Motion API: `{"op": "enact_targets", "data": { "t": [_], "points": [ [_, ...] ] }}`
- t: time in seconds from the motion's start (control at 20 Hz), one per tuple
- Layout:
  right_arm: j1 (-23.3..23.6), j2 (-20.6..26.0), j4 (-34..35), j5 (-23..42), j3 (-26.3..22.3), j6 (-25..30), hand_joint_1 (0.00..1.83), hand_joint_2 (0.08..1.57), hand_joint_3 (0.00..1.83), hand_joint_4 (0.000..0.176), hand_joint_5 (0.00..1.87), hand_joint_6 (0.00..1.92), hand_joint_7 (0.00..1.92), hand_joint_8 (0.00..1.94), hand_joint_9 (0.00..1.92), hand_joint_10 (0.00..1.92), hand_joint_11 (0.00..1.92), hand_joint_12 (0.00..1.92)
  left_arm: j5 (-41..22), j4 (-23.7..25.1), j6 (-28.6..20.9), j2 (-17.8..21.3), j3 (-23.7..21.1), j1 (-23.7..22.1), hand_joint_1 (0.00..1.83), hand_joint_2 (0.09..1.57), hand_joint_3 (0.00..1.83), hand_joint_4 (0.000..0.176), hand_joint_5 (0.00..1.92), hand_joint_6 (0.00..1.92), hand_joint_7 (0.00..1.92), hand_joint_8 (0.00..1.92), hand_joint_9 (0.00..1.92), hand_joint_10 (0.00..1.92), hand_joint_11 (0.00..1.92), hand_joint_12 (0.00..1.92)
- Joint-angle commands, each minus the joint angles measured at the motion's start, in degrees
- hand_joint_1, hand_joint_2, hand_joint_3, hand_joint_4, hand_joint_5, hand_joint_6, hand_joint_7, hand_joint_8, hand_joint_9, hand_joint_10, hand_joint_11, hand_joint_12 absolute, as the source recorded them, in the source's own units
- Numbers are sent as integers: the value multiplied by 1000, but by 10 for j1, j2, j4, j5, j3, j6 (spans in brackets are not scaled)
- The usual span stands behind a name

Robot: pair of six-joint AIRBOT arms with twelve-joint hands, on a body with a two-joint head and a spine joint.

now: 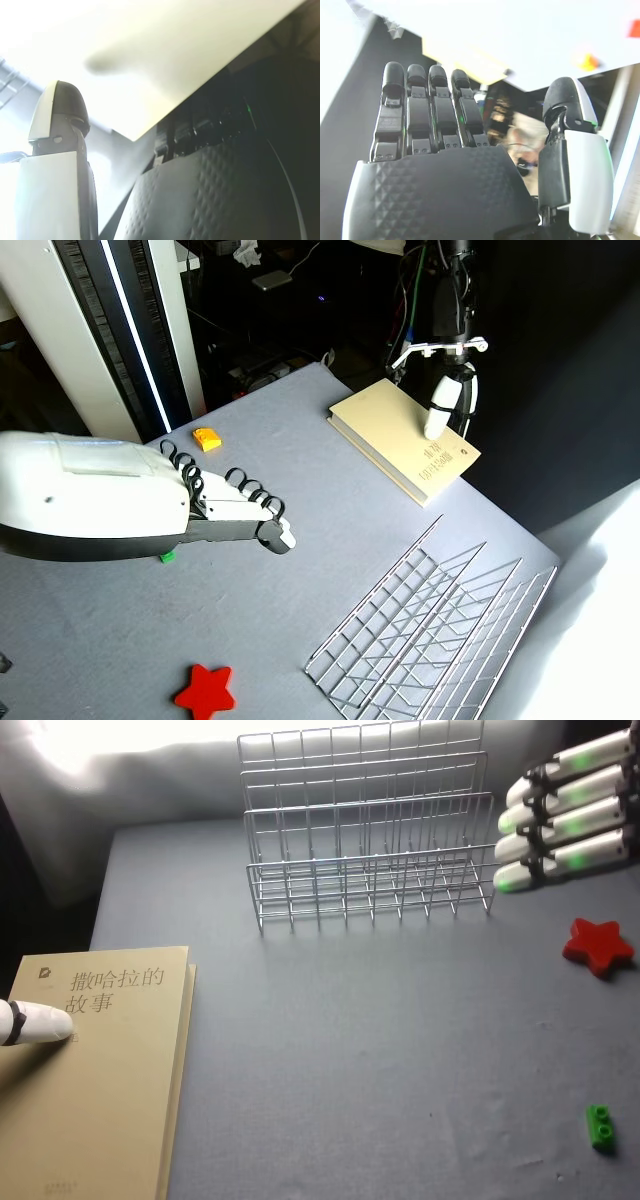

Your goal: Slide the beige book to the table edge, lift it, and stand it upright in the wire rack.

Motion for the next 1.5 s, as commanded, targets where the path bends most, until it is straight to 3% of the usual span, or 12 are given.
{"op": "enact_targets", "data": {
  "t": [0.0,0.15,0.6,0.85,0.9,0.95,1.0,1.05,1.15,1.3,1.35,1.45],
  "points": [
    [10,7,38,-34,-4,1,228,1086,1,0,188,5,179,4,182,5,0,567,-31,-3,-3,0,2,2,972,1086,5,0,283,5,213,6,210,9,0,633],
    [11,8,24,-49,-9,24,210,1091,2,0,180,0,173,1,179,3,0,567,-27,-3,-3,1,-2,5,925,1126,9,0,253,4,178,5,185,6,0,556],
    [-3,14,-104,-105,-27,128,247,1069,0,0,216,6,200,4,199,4,0,609,-25,-3,-3,1,-4,2,1113,1152,4,0,687,20,535,6,516,19,80,1160],
    [-6,13,-244,-144,-25,280,241,1070,0,0,217,3,200,2,201,2,0,656,-25,-3,-3,3,-3,-2,1220,1195,3,0,740,4,817,43,778,74,350,1132],
    [-8,13,-246,-158,-24,280,225,1077,2,0,198,0,181,0,185,0,0,633,-25,-3,-3,4,-2,-3,1302,1166,73,0,767,4,791,1052,817,83,428,1186],
    [-8,13,-246,-170,-24,284,220,1085,4,0,180,0,161,1,168,0,0,593,-26,-3,-3,5,-2,-3,1202,1194,52,0,697,1118,850,1184,882,108,500,1192],
    [-8,13,-265,-185,-22,309,230,1086,2,0,181,1,166,3,175,3,0,605,-28,-3,-3,7,-2,-4,1313,1213,13,0,705,1310,806,1219,739,1218,492,1295],
    [-4,13,-313,-190,-22,363,257,1083,0,0,182,2,169,3,176,3,0,610,-28,-3,-3,8,-1,-4,1335,1222,3,0,732,1282,773,1304,691,1464,496,1384],
    [3,13,-367,-190,-19,433,261,1079,0,0,193,4,181,5,188,5,0,645,-29,-3,-3,9,-1,-4,1341,1218,0,0,776,1228,763,1328,681,1502,505,1409],
    [-6,12,-369,-205,-16,425,257,1074,0,0,212,7,188,5,189,3,0,641,-29,-3,-3,9,0,-4,1349,1211,0,0,779,1133,773,1370,715,1508,608,1434],
    [-8,12,-369,-202,-16,427,268,1071,0,0,215,4,193,3,200,5,0,670,-29,-3,-3,9,1,-4,1482,1196,3,0,723,1110,746,1391,742,1430,686,1662],
    [-7,12,-409,-177,-17,494,280,1072,0,0,241,8,217,9,222,10,0,718,-34,-3,-1,14,1,-5,1492,1179,0,0,778,1059,757,1348,780,1398,729,1616]
  ]
}}
